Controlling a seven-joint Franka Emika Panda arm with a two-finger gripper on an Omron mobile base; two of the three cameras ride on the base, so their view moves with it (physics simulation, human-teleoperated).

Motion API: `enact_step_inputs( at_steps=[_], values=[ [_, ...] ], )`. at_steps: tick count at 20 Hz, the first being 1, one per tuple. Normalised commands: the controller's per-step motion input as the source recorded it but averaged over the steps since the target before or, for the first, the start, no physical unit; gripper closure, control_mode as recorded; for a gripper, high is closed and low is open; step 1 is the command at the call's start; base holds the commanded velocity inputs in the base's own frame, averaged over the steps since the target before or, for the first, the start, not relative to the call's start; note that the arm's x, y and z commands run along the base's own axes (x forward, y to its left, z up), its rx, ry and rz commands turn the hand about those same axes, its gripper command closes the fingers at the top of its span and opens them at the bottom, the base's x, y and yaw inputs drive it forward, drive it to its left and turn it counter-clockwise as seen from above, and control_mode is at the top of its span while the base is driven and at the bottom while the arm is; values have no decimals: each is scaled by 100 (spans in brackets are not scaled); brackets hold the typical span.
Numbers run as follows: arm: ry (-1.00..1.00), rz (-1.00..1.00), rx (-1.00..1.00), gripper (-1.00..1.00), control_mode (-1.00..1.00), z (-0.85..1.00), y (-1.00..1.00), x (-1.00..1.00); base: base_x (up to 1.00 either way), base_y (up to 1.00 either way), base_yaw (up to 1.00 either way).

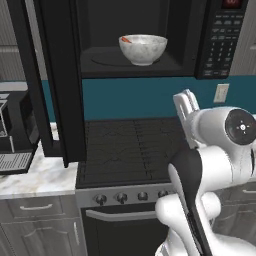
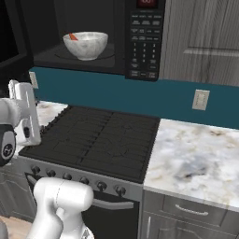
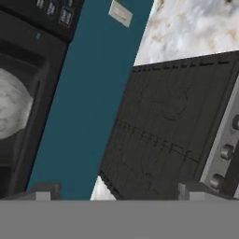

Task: Pick the carrot from the sink and place it in the bowl. Then pick the bowl and place it in the microwave. Then close the microwave door and press the start button.

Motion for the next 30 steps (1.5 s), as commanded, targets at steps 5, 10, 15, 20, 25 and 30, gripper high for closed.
enact_step_inputs(
  at_steps=[5, 10, 15, 20, 25, 30],
  values=[
    [-2, 0, 0, -100, -100, -26, 76, -85, 0, 0, 0],
    [0, -1, 0, -100, -100, -46, 76, -68, 0, 0, 0],
    [0, -4, 0, -100, -100, -77, 21, -59, 0, 0, 0],
    [0, -5, 0, -100, -100, -74, 26, -36, 0, 0, 0],
    [0, -2, 0, -100, -100, -69, 56, -10, 0, 0, 0],
    [0, 0, 0, -100, -100, -65, 88, 0, 0, 0, 0]
  ],
)
